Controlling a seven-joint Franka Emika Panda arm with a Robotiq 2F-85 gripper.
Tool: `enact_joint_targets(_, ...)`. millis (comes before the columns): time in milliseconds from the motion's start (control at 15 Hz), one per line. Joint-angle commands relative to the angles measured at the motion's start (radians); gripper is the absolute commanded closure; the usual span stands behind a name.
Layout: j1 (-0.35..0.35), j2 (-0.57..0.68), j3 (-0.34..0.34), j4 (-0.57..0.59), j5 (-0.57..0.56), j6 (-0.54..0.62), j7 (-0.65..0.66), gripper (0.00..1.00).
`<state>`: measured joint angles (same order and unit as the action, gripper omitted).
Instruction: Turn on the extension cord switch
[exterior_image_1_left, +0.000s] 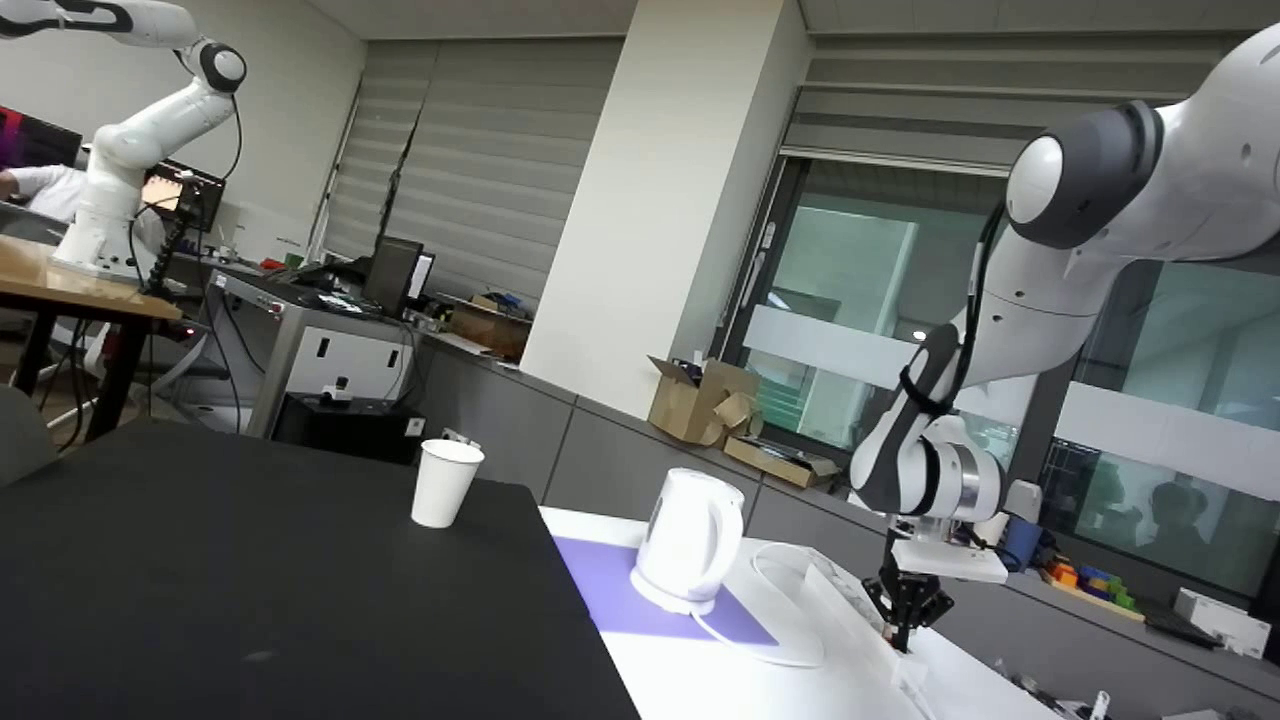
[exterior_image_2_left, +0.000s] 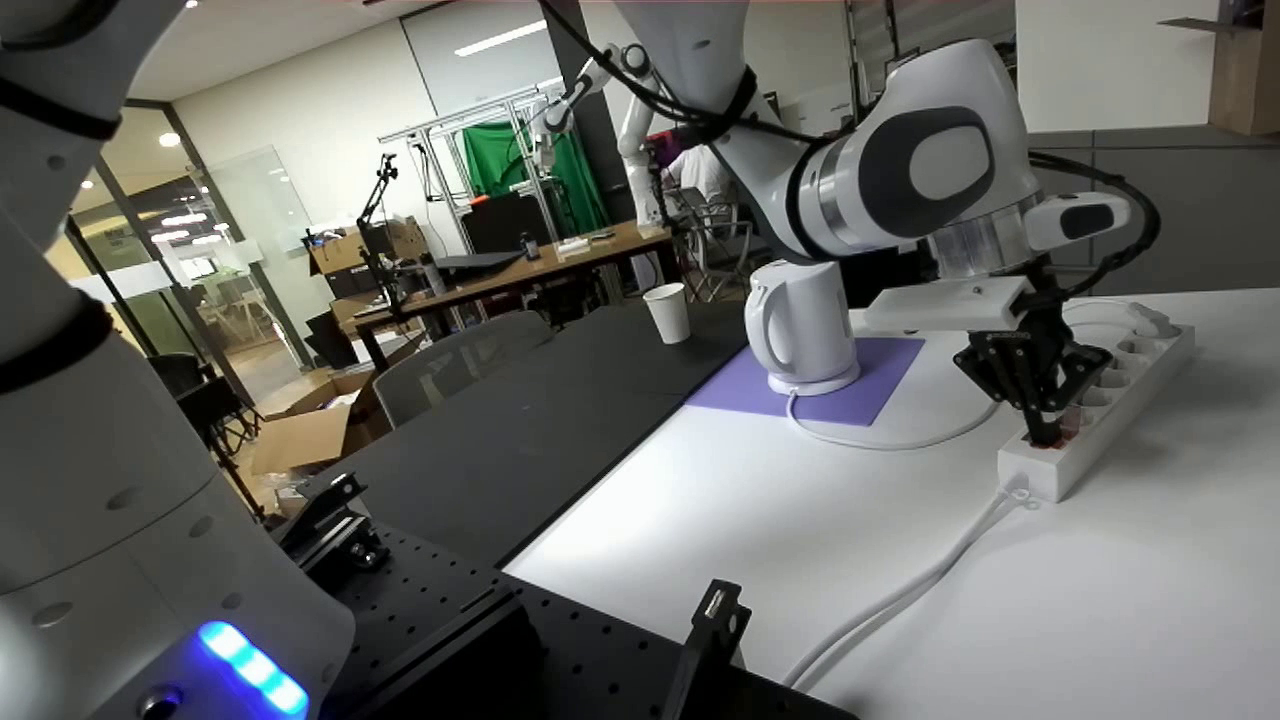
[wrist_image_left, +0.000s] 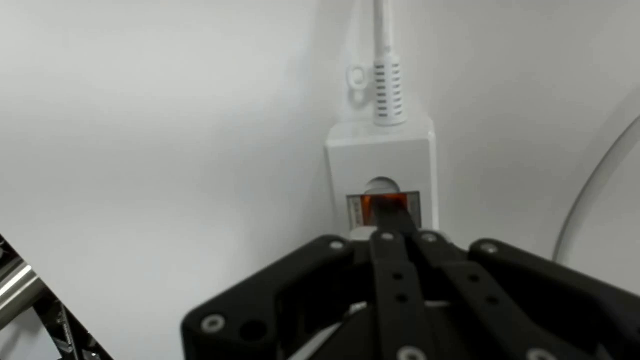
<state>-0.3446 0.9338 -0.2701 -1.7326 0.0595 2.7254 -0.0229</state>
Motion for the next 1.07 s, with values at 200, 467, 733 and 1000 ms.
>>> enact_joint_targets(200,-0.207,0.061,0.164,0.159,0.08,-0.21,-0.145,1.0)
enact_joint_targets(467,-0.284,0.116,0.188,0.266,0.137,-0.362,-0.196,1.0)
enact_joint_targets(733,-0.318,0.151,0.195,0.34,0.165,-0.46,-0.202,1.0)
enact_joint_targets(1000,-0.321,0.145,0.207,0.366,0.181,-0.496,-0.206,1.0)
